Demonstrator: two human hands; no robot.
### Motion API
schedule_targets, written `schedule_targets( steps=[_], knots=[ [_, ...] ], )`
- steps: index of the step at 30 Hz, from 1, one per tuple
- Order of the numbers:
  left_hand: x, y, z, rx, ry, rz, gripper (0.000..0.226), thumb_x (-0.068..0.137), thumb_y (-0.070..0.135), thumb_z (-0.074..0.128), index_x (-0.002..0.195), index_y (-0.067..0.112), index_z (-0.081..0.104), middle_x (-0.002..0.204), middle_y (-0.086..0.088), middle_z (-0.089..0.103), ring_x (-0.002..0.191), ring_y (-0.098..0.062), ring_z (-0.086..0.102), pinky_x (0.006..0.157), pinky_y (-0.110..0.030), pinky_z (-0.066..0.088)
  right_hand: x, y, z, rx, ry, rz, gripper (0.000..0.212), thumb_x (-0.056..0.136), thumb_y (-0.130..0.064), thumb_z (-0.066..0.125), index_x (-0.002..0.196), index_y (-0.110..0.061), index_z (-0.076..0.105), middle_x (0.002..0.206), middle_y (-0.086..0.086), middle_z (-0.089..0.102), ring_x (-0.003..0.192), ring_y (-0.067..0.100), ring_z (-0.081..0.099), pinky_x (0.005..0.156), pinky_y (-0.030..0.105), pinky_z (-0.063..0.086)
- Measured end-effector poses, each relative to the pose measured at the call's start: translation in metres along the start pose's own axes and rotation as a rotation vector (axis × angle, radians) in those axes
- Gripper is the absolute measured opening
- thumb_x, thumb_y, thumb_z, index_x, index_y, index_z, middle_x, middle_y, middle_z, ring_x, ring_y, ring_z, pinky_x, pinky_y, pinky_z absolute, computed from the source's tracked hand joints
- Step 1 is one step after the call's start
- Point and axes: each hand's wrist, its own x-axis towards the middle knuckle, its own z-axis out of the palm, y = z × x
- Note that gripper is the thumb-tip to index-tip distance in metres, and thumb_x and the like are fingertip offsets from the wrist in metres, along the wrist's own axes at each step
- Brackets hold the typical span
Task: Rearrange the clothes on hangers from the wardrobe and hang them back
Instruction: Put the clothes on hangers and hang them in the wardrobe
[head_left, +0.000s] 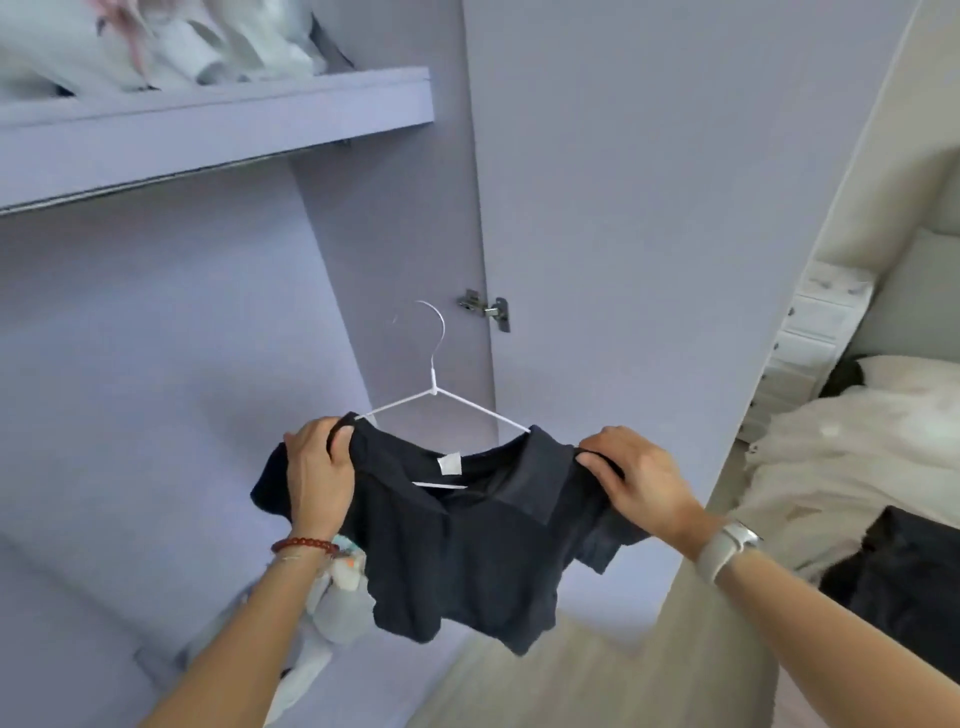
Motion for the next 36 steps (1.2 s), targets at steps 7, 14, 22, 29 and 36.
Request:
schedule_targets(
  steps=[7, 14, 22, 29, 36],
  knots=[
    [0.065, -0.013, -0.013, 0.189, 0.125, -0.029, 0.036, 0.092, 0.013, 0.053, 0.127, 0.004, 0.051, 0.125, -0.020, 0.053, 0.119, -0.038, 0.043, 0.101, -0.050, 0.035, 0.099, -0.024, 0.039, 0.224, 0.153, 0.013, 0.038, 0.089, -0.038, 0.037, 0.085, -0.013, 0.066, 0.080, -0.003, 0.066, 0.069, 0.016, 0.060, 0.061, 0.027, 0.044],
    [0.145, 0.065, -0.012, 0.527, 0.381, 0.376, 0.040, 0.084, 0.018, 0.047, 0.122, 0.010, 0.055, 0.130, -0.017, 0.051, 0.127, -0.032, 0.034, 0.100, -0.052, 0.030, 0.206, -0.028, 0.076, 0.276, 0.104, 0.023, 0.022, 0.095, -0.018, 0.046, 0.096, -0.006, 0.064, 0.091, 0.009, 0.066, 0.078, 0.029, 0.061, 0.067, 0.025, 0.036],
    [0.237, 0.085, -0.014, 0.963, 0.427, 0.237, 0.076, 0.079, 0.023, 0.062, 0.145, 0.016, 0.025, 0.152, -0.018, 0.020, 0.138, -0.043, 0.015, 0.107, -0.065, 0.011, 0.336, -0.060, 0.110, 0.457, 0.144, 0.097, 0.025, 0.096, -0.017, 0.041, 0.099, 0.001, 0.058, 0.093, 0.017, 0.064, 0.085, 0.036, 0.059, 0.068, 0.031, 0.038],
    [0.250, 0.060, -0.007, 1.142, 0.542, 0.244, 0.079, 0.087, 0.042, 0.046, 0.149, 0.023, -0.001, 0.154, -0.010, 0.002, 0.140, -0.038, -0.003, 0.109, -0.059, -0.004, 0.413, -0.087, 0.150, 0.568, 0.198, 0.141, 0.023, 0.095, -0.014, 0.042, 0.093, 0.003, 0.057, 0.091, 0.019, 0.062, 0.082, 0.037, 0.058, 0.063, 0.033, 0.036],
    [0.260, 0.055, -0.008, 1.155, 0.603, 0.270, 0.075, 0.088, 0.049, 0.040, 0.148, 0.025, 0.002, 0.153, -0.009, 0.004, 0.138, -0.035, -0.007, 0.108, -0.056, -0.010, 0.431, -0.078, 0.174, 0.532, 0.086, 0.232, 0.023, 0.096, -0.015, 0.041, 0.097, 0.003, 0.055, 0.098, 0.021, 0.061, 0.087, 0.039, 0.058, 0.062, 0.033, 0.036]
  ],
)
